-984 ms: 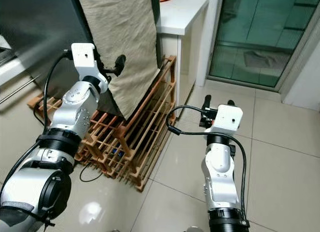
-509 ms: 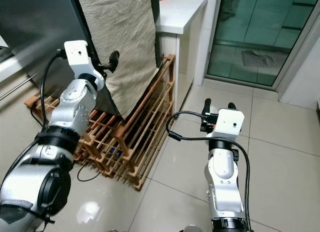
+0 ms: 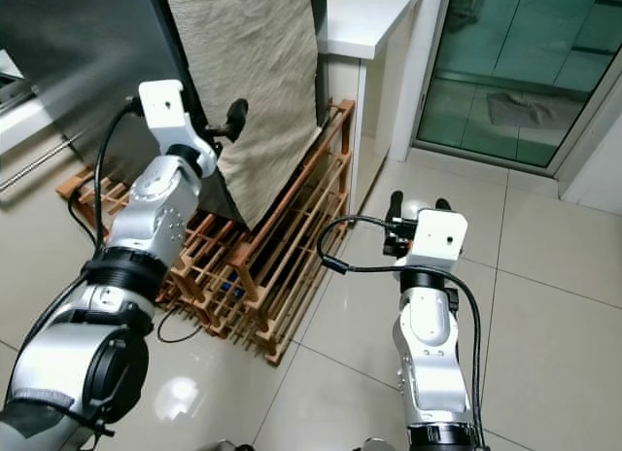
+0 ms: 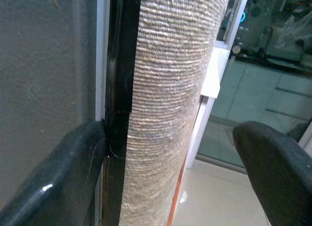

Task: Restocking fridge

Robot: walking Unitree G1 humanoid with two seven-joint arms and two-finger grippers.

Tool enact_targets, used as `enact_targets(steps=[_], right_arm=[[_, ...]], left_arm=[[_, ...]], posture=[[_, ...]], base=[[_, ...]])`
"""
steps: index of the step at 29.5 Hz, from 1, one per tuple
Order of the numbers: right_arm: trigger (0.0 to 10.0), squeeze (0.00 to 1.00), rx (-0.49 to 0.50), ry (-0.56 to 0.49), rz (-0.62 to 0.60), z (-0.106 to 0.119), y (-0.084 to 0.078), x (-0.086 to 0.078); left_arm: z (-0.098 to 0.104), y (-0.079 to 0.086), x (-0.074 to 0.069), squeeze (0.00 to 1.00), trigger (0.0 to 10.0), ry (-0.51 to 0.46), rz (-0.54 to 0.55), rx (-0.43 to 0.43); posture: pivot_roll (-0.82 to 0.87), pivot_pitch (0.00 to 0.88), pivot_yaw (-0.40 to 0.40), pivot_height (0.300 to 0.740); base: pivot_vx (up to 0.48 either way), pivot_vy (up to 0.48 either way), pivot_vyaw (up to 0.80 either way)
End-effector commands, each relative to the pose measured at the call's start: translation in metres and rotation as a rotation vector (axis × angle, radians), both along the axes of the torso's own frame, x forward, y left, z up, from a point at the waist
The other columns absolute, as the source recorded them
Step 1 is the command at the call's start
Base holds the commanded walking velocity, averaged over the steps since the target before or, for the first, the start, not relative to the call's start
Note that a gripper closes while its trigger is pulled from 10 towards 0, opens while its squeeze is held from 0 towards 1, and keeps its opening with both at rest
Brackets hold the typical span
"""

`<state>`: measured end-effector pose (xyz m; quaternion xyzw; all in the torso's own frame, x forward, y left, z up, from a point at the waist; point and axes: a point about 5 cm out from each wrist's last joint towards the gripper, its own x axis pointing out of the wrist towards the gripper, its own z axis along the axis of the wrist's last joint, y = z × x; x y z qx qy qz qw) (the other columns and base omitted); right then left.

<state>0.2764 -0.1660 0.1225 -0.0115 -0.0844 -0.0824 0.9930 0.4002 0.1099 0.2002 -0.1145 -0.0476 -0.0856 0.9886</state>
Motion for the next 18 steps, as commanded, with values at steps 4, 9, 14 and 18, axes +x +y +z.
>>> enact_targets(steps=[4,9,14,18], right_arm=[[10.0,0.00,0.001,-0.009,-0.019,0.003,0.000,-0.002],[10.0,0.00,0.004,-0.009,-0.030,0.004,-0.003,-0.002],[10.0,0.00,0.004,-0.007,-0.031,0.004,-0.004,0.000],[10.0,0.00,0.006,-0.005,-0.031,0.004,-0.003,0.000]], left_arm=[[0.008,-0.018,0.002,0.00,10.0,-0.012,-0.090,-0.036],[0.014,-0.050,-0.007,0.00,10.0,-0.072,-0.359,-0.057],[0.011,-0.090,-0.026,0.00,10.0,-0.095,-0.650,-0.084],[0.017,-0.112,-0.036,0.00,10.0,-0.128,-0.762,-0.110]], posture=[[-0.16,0.000,0.127,0.740],[-0.16,0.000,0.126,0.740],[-0.16,0.000,0.123,0.740],[-0.16,0.000,0.126,0.740]], base=[[0.000,0.000,0.00],[0.000,0.000,0.00],[0.000,0.000,0.00],[0.000,0.000,0.00]])
